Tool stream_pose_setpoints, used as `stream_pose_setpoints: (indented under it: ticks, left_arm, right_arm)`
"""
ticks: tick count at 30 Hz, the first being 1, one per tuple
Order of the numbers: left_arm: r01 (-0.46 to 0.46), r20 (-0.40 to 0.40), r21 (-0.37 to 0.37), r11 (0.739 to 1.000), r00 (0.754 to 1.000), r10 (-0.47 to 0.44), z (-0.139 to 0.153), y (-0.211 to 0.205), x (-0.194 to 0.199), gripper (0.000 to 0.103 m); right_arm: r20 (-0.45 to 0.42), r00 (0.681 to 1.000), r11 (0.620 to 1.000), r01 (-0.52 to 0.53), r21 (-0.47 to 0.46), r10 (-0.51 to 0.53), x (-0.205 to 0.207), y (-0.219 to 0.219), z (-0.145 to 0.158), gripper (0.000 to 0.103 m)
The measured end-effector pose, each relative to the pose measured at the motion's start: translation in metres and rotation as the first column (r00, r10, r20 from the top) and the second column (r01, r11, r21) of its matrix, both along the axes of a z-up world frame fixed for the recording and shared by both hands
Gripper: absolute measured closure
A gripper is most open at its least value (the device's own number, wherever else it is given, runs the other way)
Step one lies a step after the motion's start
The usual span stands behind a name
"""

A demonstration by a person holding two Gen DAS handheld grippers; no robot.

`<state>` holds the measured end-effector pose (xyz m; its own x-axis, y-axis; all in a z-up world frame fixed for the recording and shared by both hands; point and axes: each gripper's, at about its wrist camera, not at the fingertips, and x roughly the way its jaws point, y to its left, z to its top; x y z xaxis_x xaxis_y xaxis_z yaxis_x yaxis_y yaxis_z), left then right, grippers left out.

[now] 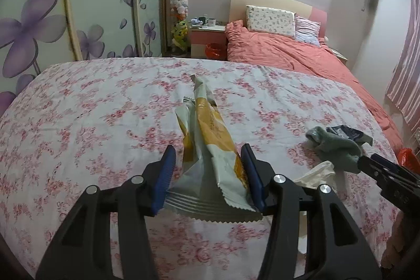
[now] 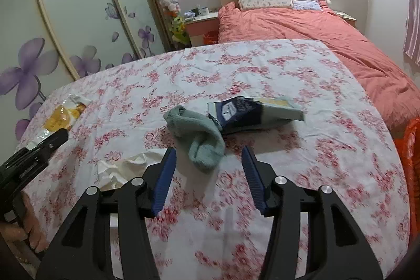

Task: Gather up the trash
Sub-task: 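Grasp the snack wrapper with the left gripper while right grasps the grey sock, then carry wrapper and sock over the orange basket and open both grippers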

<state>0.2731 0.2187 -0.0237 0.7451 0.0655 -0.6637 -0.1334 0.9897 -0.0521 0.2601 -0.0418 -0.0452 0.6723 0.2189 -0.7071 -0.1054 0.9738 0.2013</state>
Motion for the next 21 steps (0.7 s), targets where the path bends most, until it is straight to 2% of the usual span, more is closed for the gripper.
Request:
stream_pose_setpoints:
  ticks: [4, 6, 9, 12, 21]
  left_arm:
    - [-0.008, -0.002, -0.005, 1.000, 1.000, 0.008, -0.001, 0.005, -0.002, 0.052]
    - [-0.008, -0.001, -0.006, 1.000, 1.000, 0.008, 0.000, 0.005, -0.003, 0.052]
    - [-0.002, 0.002, -0.006, 1.000, 1.000, 0.002, 0.000, 0.004, -0.003, 0.052]
    - [0.007, 0.005, -0.008, 1.000, 1.000, -0.007, 0.001, -0.001, -0.002, 0.052]
    - [0.053, 0.024, -0.011, 0.999, 0.998, -0.053, 0.010, -0.029, -0.005, 0.052]
  right_arm:
    - [-0.032, 1.000, 1.000, -0.001, -0.006, 0.001, 0.010, 0.005, -0.009, 0.061]
    - [-0.047, 0.999, 1.000, -0.010, -0.007, 0.010, 0.014, 0.007, -0.014, 0.077]
    - [-0.038, 0.999, 1.000, -0.023, -0.011, 0.022, 0.013, 0.008, -0.015, 0.088]
    - [-0.006, 1.000, 1.000, -0.027, -0.010, 0.027, 0.006, 0.005, -0.010, 0.091]
    - [0.111, 0.994, 1.000, -0.004, 0.013, 0.003, -0.020, -0.015, 0.020, 0.092]
